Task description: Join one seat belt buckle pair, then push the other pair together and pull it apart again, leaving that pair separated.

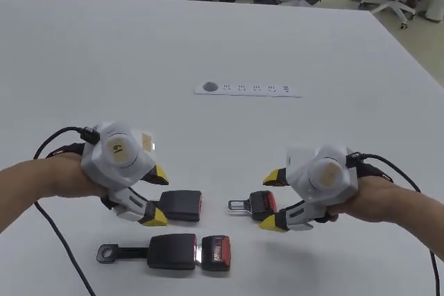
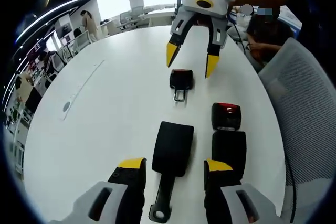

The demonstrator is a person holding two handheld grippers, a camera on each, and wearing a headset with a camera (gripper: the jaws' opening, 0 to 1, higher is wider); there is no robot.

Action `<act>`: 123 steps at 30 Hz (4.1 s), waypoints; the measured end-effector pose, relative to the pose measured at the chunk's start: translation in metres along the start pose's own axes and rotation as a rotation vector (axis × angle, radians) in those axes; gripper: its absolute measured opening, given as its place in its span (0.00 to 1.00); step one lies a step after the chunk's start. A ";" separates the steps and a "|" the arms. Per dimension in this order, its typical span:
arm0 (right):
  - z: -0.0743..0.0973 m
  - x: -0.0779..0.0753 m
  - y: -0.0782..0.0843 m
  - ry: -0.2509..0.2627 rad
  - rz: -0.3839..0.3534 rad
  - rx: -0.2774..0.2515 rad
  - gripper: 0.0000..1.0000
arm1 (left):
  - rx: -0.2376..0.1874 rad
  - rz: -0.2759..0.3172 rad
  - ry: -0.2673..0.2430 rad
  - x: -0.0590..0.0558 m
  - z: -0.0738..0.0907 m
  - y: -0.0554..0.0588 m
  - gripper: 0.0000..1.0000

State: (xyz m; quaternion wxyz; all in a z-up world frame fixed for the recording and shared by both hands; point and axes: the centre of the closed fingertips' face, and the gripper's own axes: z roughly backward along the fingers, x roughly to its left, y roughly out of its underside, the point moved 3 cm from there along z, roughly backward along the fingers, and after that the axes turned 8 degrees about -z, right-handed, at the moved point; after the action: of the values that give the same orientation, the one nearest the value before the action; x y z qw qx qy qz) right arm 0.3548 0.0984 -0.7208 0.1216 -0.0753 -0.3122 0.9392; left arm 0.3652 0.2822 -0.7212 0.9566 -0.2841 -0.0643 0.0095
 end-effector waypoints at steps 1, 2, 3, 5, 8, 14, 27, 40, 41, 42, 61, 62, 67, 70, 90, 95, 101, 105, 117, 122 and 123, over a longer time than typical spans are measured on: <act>-0.001 0.000 0.001 -0.005 0.004 0.003 0.44 | 0.008 -0.004 0.003 0.002 -0.002 0.002 0.45; -0.001 -0.001 0.001 -0.014 0.013 0.008 0.44 | 0.014 -0.008 0.009 0.004 -0.003 0.003 0.45; -0.002 -0.001 0.001 -0.018 0.019 0.010 0.44 | 0.019 -0.009 0.012 0.004 -0.003 0.002 0.44; -0.003 -0.003 0.002 -0.027 0.037 0.013 0.43 | 0.031 -0.016 0.029 0.006 -0.006 0.002 0.44; -0.004 -0.004 0.003 -0.039 0.051 0.025 0.43 | 0.054 -0.026 0.054 0.008 -0.010 0.007 0.43; -0.009 -0.007 0.007 -0.066 0.066 0.052 0.40 | 0.080 -0.046 0.101 0.006 -0.017 0.001 0.40; -0.018 -0.012 0.016 -0.096 0.011 0.092 0.33 | 0.135 -0.070 0.158 0.003 -0.028 0.011 0.33; -0.022 -0.015 0.022 -0.088 0.028 0.110 0.31 | 0.126 -0.069 0.153 0.004 -0.029 0.017 0.32; -0.022 -0.015 0.022 -0.088 0.029 0.110 0.31 | 0.125 -0.068 0.153 0.005 -0.030 0.018 0.32; -0.019 -0.013 0.020 -0.089 0.031 0.110 0.31 | 0.124 -0.066 0.152 0.005 -0.030 0.018 0.32; -0.020 -0.010 0.014 -0.094 0.042 0.115 0.30 | 0.131 -0.055 0.150 0.002 -0.028 0.016 0.31; -0.020 -0.009 0.013 -0.094 0.045 0.114 0.30 | 0.132 -0.056 0.150 0.002 -0.028 0.016 0.31; -0.024 -0.011 0.010 -0.097 0.047 0.108 0.30 | 0.133 -0.054 0.150 0.002 -0.028 0.016 0.31; -0.026 -0.010 0.008 -0.097 0.047 0.104 0.30 | 0.133 -0.051 0.149 0.004 -0.029 0.017 0.31; -0.045 -0.002 -0.014 -0.113 0.050 0.065 0.30 | 0.165 -0.048 0.155 0.000 -0.026 0.010 0.31; -0.046 0.003 -0.023 -0.118 0.058 0.056 0.30 | 0.166 -0.047 0.155 0.003 -0.029 0.014 0.31; -0.053 0.004 -0.028 -0.120 0.067 0.047 0.30 | 0.155 -0.035 0.149 0.004 -0.030 0.015 0.31; -0.057 0.006 -0.033 -0.118 0.081 0.043 0.30 | 0.156 -0.037 0.149 0.006 -0.031 0.018 0.31; -0.056 0.006 -0.031 -0.105 0.065 0.037 0.30 | 0.138 -0.029 0.132 0.001 -0.028 0.014 0.31; -0.058 0.006 -0.031 -0.093 0.067 0.032 0.30 | 0.128 -0.027 0.129 0.001 -0.027 0.014 0.31; -0.059 0.005 -0.030 -0.094 0.067 0.030 0.30 | 0.130 -0.029 0.130 0.000 -0.027 0.012 0.31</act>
State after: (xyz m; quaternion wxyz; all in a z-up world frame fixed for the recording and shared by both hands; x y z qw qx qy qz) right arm 0.3686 0.1566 -0.7497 0.0763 -0.0398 -0.3005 0.9499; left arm 0.3685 0.2780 -0.7502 0.9752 -0.2206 -0.0056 -0.0188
